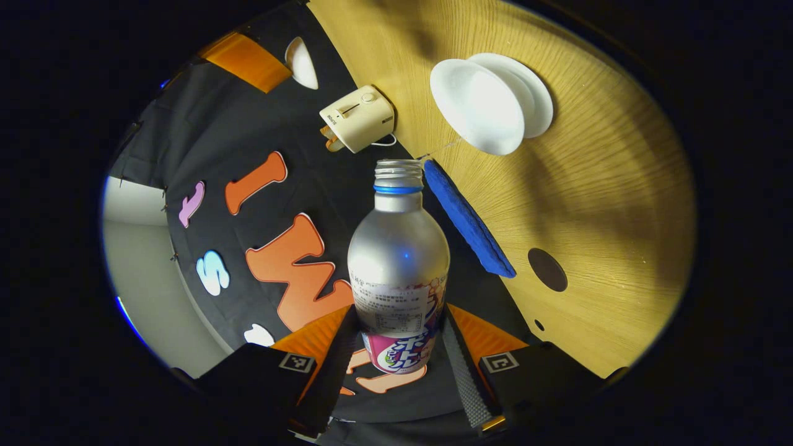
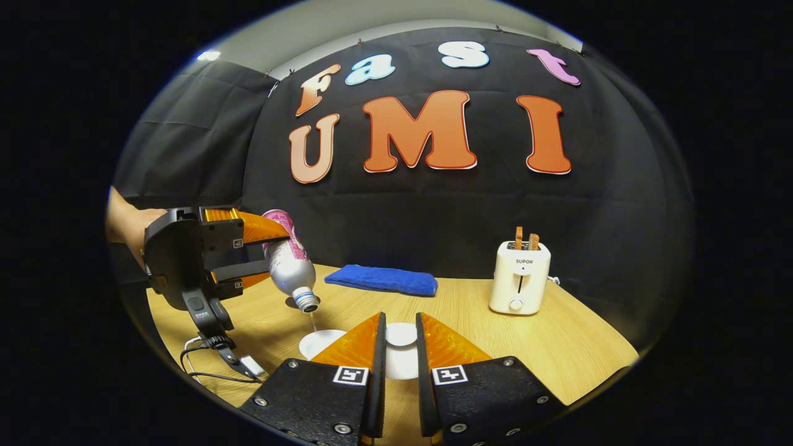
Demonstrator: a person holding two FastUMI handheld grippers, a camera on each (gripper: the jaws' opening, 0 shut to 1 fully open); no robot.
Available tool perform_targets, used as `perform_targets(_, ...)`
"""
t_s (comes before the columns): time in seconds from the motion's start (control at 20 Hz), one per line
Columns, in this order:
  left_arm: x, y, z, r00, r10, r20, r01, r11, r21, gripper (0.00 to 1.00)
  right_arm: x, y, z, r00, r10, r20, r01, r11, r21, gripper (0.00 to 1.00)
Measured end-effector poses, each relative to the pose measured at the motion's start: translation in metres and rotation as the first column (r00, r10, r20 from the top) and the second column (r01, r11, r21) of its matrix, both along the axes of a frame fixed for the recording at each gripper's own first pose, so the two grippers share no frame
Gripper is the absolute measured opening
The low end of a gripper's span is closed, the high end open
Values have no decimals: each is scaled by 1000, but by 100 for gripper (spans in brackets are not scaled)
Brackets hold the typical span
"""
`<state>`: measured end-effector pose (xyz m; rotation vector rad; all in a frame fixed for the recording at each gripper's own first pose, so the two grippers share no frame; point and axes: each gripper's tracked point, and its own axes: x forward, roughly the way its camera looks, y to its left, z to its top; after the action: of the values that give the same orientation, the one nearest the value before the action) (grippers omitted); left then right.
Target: Open the teacup lid with one hand, grasp the water bottle and pour water into the teacup with the other hand; after pouring, place the water bottle on the coaster and then close the teacup lid.
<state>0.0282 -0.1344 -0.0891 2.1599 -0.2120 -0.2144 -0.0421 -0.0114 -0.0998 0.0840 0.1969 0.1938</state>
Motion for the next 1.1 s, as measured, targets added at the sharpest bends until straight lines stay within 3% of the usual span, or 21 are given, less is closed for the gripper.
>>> perform_targets(0.05, 1, -1, -1, 1000, -2, -4, 2, 1000, 1, 84, 1, 1, -1, 1000, 2, -3, -2, 1000, -5, 23)
perform_targets(0.25, -3, -7, 0, 999, -29, 14, 29, 999, -36, 80, 1, 7, 1, 1000, 12, -5, -12, 1000, 0, 23)
perform_targets(0.4, -6, -11, -1, 999, -42, 16, 43, 998, -52, 83, 2, 10, -2, 1000, 20, -12, -20, 1000, -8, 23)
perform_targets(0.6, -4, 2, -7, 1000, -10, -28, 4, 978, -207, 80, 2, 11, -1, 1000, 22, -11, -22, 1000, -1, 23)
perform_targets(0.75, -2, 13, -2, 999, 1, -40, -15, 934, -356, 79, 4, 11, -2, 1000, 23, -19, -22, 1000, 6, 23)
perform_targets(0.8, -3, 23, 1, 999, 17, -39, -31, 909, -415, 79, 4, 9, 0, 1000, 17, -18, -17, 1000, 6, 23)
perform_targets(0.85, -3, 35, 5, 998, 40, -41, -55, 868, -493, 85, 5, 9, 0, 1000, 13, -17, -13, 1000, 7, 23)
perform_targets(0.9, 0, 44, 6, 996, 59, -60, -83, 817, -571, 79, 6, 11, 2, 1000, 16, -15, -16, 1000, 10, 23)
perform_targets(1.1, 7, 71, 23, 993, 102, -66, -114, 596, -795, 82, 10, 18, 4, 999, 26, -23, -26, 1000, 2, 23)
